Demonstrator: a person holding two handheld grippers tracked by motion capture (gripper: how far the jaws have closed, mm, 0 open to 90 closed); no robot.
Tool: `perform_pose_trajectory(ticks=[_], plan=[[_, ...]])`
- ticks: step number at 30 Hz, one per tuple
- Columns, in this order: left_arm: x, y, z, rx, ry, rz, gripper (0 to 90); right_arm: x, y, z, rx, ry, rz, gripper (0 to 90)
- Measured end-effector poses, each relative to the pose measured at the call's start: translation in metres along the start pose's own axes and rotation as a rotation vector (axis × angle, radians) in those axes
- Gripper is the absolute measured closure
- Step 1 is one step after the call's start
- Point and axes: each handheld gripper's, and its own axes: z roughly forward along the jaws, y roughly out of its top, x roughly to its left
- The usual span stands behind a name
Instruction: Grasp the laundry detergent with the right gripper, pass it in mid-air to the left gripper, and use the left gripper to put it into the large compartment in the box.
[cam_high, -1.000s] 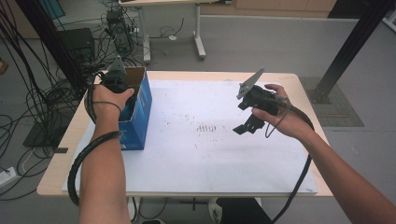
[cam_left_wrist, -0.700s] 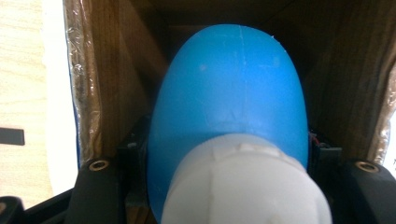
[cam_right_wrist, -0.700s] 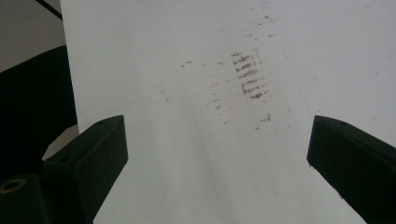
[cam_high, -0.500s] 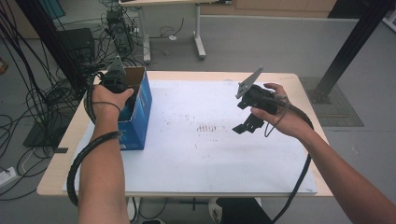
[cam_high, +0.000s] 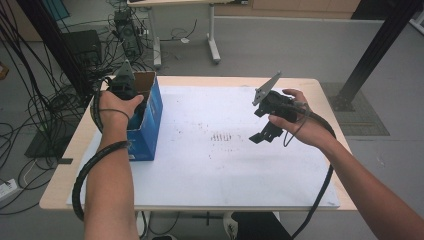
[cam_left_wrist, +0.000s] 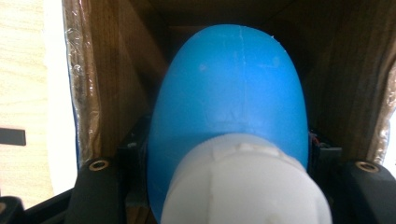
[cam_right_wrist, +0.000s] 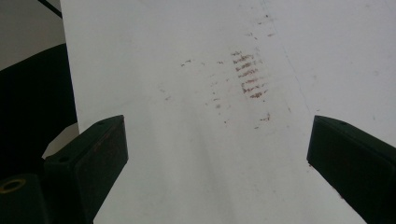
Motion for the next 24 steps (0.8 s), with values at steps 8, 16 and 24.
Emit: perform_pose_trajectory(ticks=[8, 16, 24], plan=[[-0.0006, 0.0002, 0.0, 0.002, 0.003, 0.002, 36.3, -0.0003, -0.0003, -0.0009, 0.001, 0.0, 0.002, 5.2], [-0.001, 0.0001, 0.0001, 0.003, 0.004, 0.003, 36.3, -0.0014, -0.001, -0.0023, 0.0, -0.003, 0.001, 5.2], [-0.002, 0.0001, 0.0, 0.004, 0.008, 0.005, 36.4, -0.0013, -0.0013, -0.0027, 0.003, -0.002, 0.0, 5.2]])
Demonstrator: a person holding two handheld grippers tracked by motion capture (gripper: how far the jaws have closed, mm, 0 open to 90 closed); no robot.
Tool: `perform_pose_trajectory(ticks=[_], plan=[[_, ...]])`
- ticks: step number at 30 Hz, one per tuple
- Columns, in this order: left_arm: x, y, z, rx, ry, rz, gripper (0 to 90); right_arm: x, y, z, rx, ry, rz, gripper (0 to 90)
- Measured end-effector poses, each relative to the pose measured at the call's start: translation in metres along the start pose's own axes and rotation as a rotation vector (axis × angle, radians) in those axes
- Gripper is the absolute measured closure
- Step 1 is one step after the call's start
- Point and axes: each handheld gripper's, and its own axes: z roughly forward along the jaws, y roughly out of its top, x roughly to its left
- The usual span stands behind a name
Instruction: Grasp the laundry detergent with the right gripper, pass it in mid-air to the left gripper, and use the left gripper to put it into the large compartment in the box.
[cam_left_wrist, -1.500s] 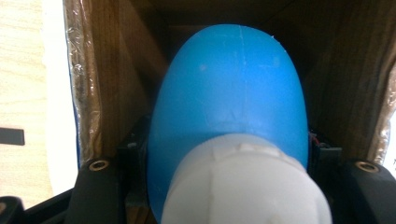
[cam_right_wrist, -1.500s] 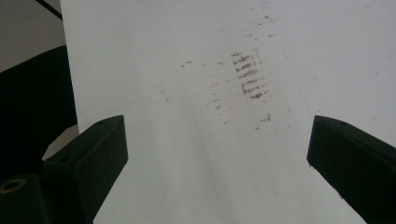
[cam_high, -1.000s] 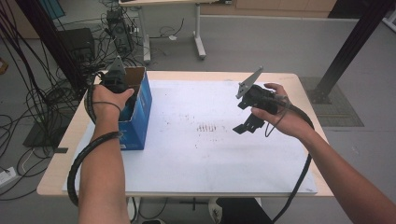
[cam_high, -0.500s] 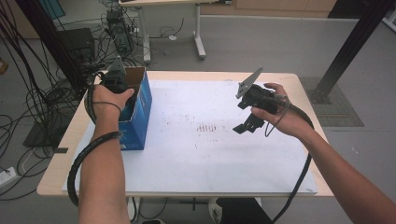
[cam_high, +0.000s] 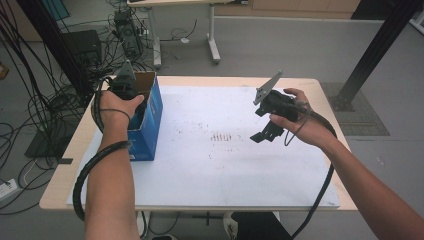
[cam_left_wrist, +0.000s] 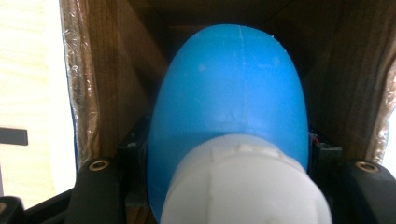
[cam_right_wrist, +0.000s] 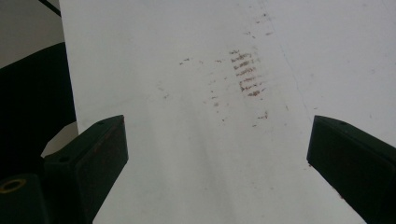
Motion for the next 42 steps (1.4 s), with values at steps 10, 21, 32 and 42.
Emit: perform_pose_trajectory(ticks=[10, 21, 32, 42], plan=[[-0.0006, 0.0004, 0.0003, 0.0, 0.004, 0.0, 36.3, -0.0005, -0.0016, -0.0021, -0.001, -0.001, 0.002, 5.2], [-0.0006, 0.0001, 0.0003, -0.003, 0.007, 0.0, 36.2, -0.0016, -0.0017, -0.0021, 0.0, 0.0, 0.002, 5.3], [-0.001, 0.0006, 0.0007, -0.003, 0.01, 0.0, 36.2, -0.0021, -0.002, -0.002, 0.006, 0.002, 0.002, 5.3], [-0.0018, 0.0005, 0.0007, -0.001, 0.013, 0.001, 36.2, -0.0026, -0.0024, -0.0024, 0.008, 0.002, 0.003, 5.3]])
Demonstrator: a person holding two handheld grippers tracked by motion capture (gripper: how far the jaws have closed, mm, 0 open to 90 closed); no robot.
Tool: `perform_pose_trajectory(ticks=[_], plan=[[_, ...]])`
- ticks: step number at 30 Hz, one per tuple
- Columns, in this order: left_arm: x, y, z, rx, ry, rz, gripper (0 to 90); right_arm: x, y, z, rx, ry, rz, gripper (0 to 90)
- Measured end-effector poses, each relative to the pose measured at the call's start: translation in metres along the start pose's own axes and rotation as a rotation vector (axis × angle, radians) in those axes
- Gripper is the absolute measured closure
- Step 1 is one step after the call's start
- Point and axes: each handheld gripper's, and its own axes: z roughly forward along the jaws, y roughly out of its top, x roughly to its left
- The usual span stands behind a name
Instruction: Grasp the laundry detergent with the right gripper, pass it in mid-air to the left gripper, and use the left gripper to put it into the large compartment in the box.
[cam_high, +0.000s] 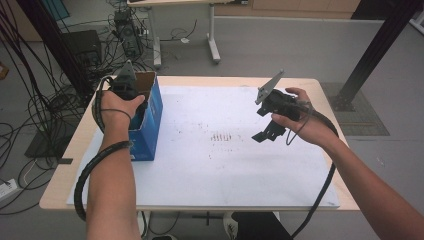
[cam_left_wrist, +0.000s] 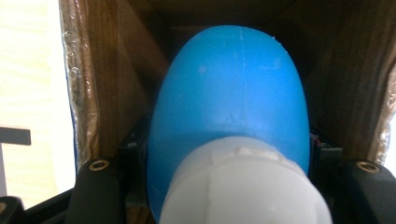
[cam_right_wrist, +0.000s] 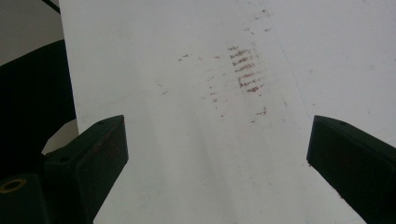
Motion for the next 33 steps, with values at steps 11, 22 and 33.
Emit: perform_pose_trajectory(ticks=[11, 22, 33], plan=[[0.0002, 0.0002, 0.0004, 0.001, -0.002, 0.0, 36.1, -0.0002, 0.0004, 0.0008, 0.003, 0.001, -0.003, 5.3], [-0.0007, 0.0, 0.0004, 0.002, 0.0, 0.007, 36.2, 0.0005, 0.0013, 0.0011, 0.006, 0.0, -0.006, 5.3], [-0.0006, 0.0001, 0.0004, 0.001, 0.0, 0.007, 36.2, 0.0007, 0.0015, 0.0008, 0.007, -0.001, -0.009, 5.3]])
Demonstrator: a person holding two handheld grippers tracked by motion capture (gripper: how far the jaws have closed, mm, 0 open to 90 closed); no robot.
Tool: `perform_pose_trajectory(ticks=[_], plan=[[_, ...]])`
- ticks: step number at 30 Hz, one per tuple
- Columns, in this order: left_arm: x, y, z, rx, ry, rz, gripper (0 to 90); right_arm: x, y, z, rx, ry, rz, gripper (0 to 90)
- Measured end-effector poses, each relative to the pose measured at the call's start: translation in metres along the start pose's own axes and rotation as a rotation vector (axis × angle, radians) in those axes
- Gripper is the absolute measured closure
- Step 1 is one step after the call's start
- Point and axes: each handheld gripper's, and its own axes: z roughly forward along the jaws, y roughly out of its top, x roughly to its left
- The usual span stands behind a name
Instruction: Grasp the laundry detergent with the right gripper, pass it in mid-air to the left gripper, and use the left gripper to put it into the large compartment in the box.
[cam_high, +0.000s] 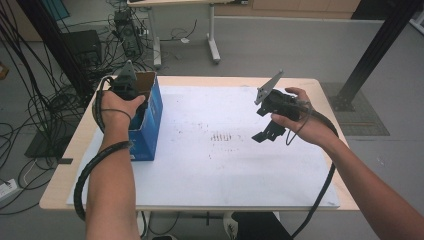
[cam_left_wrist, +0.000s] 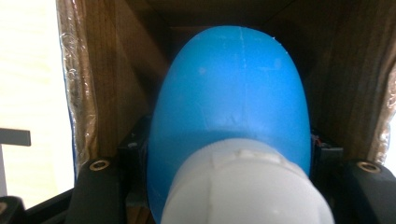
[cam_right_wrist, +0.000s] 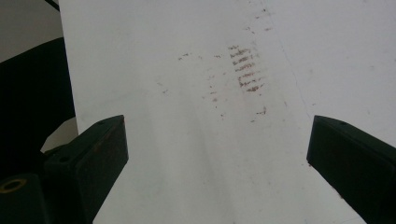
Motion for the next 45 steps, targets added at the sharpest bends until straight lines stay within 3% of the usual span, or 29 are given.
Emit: perform_pose_trajectory(ticks=[23, 45], plan=[[-0.001, 0.0, 0.0, -0.001, 0.005, 0.003, 32.7, -0.001, 0.0, -0.002, -0.003, -0.002, 0.001, 5.3], [0.001, -0.006, -0.035, -0.044, 0.033, 0.026, 26.4, -0.001, 0.002, -0.005, -0.007, -0.009, -0.003, 5.3]])
